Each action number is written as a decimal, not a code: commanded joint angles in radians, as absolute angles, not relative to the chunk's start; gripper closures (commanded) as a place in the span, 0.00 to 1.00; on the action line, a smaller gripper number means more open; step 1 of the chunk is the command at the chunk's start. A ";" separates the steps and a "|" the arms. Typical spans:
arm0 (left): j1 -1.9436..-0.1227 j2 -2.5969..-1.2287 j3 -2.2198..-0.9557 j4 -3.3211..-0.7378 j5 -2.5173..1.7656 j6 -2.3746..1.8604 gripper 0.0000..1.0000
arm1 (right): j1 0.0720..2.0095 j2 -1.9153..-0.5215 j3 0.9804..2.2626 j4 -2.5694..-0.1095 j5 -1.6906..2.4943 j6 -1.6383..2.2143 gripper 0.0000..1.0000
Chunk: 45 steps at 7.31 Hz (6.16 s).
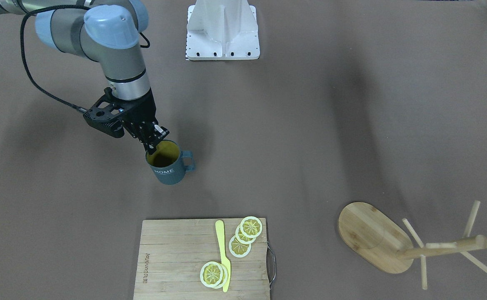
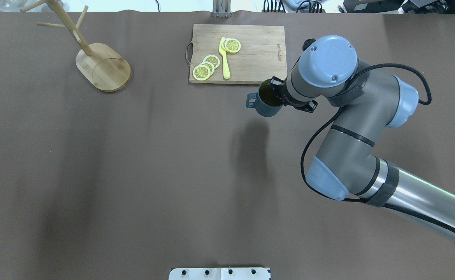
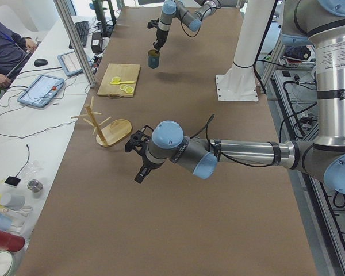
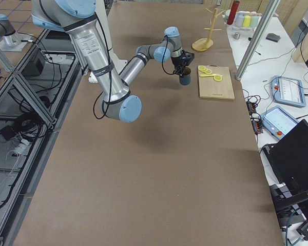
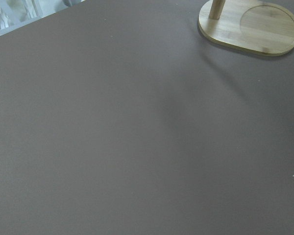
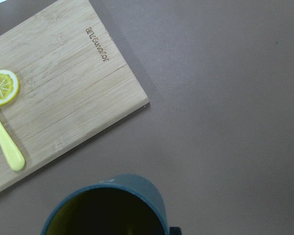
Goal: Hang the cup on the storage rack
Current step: 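Lower the blue mug onto the table near the cutting board, then release the mug and withdraw the right gripper away, then move the left gripper toward the blue mug's handle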
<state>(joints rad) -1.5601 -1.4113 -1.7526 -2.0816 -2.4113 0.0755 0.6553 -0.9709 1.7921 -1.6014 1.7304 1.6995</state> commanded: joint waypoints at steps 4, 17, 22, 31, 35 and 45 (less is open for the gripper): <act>-1.562 -1.405 -1.740 -2.083 -2.411 0.081 0.00 | 0.574 -0.781 1.649 -1.731 1.713 2.007 1.00; -1.562 -1.344 -1.744 -2.166 -2.411 0.077 0.00 | 0.452 -0.540 1.436 -1.830 1.692 2.207 0.00; -1.560 -1.348 -1.749 -2.205 -2.413 0.003 0.00 | 0.633 -0.724 1.675 -1.827 1.796 1.770 0.00; -1.438 -1.469 -1.743 -2.336 -2.522 -0.058 0.00 | 1.125 -1.193 1.704 -1.661 2.149 0.649 0.00; -1.365 -1.551 -1.718 -2.336 -2.516 -0.107 0.00 | 1.379 -1.437 1.703 -1.661 2.226 0.159 0.00; -1.054 -1.678 -1.698 -2.658 -2.115 -0.446 0.01 | 1.546 -1.753 1.709 -1.463 2.312 -0.029 0.00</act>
